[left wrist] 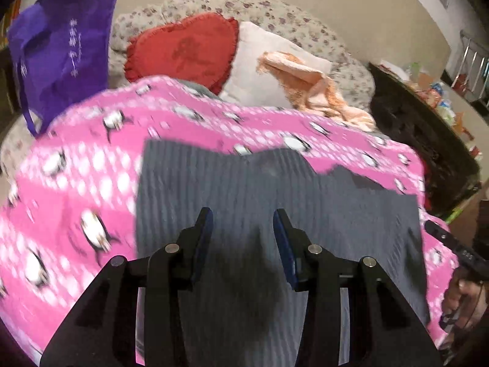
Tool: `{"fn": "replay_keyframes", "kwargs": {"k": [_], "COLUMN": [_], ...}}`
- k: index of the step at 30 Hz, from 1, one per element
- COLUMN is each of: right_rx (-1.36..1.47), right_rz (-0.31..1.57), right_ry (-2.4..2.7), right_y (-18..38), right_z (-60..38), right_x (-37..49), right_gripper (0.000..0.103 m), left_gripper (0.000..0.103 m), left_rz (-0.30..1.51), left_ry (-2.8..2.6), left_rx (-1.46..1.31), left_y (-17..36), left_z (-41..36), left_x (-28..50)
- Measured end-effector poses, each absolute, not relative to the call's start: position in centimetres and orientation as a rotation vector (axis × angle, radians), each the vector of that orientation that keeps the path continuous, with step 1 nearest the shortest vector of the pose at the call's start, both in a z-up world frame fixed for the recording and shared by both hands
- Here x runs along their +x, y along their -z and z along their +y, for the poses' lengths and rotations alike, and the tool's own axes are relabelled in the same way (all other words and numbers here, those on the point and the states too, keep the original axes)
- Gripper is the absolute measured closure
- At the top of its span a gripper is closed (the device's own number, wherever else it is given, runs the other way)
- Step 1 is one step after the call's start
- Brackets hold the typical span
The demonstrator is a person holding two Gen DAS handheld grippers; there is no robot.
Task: Fold large clothes
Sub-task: 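Lay the folded hem down, open both tools and withdraw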
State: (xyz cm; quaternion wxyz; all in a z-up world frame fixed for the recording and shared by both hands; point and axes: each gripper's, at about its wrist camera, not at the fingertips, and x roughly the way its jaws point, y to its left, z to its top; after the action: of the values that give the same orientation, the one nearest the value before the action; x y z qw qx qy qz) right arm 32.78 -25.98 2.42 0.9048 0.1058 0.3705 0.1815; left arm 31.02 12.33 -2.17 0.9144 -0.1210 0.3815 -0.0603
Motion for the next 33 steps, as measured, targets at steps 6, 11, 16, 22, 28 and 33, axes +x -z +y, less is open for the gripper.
{"fn": "replay_keyframes", "kwargs": {"k": [6,11,16,22,28,33], "right_rx": [0.233,0.262,0.23,0.174,0.098,0.089], "right_rz": [0.851,0.897,0.814,0.902,0.863,1.001], "right_ry": [-0.382,-0.347,-0.364,-0.348,-0.399,-0.336], "right_y": [0.4,5.3,6.4,3.3,-0.4,5.9], "right_z": [-24.5,-25.1,-25.0,-24.4,-23.8,-24.9], "right_x": [32.5,34.0,33.0,31.9,23.1,19.6], "right_gripper": [0.077,0.077,0.076,0.075,0.066,0.066], "left_gripper": [0.063,0.063,0.063,0.062,0.06,0.061], "left_rz": [0.847,0.783,0.737,0.827,0.779,0.898], "left_ry": [0.069,0.096,0.104,0.116,0.168,0.187], "left_rx": [-0.155,-0.124,-0.149,-0.178,-0.191,-0.161], "left_y": [6.6,8.5,9.6,7.6,4.8,9.8], "left_z": [11.2,11.6,11.9,12.5,10.4,8.8], "left_x": [30.9,30.3,29.4,28.7,20.4,18.2]}}
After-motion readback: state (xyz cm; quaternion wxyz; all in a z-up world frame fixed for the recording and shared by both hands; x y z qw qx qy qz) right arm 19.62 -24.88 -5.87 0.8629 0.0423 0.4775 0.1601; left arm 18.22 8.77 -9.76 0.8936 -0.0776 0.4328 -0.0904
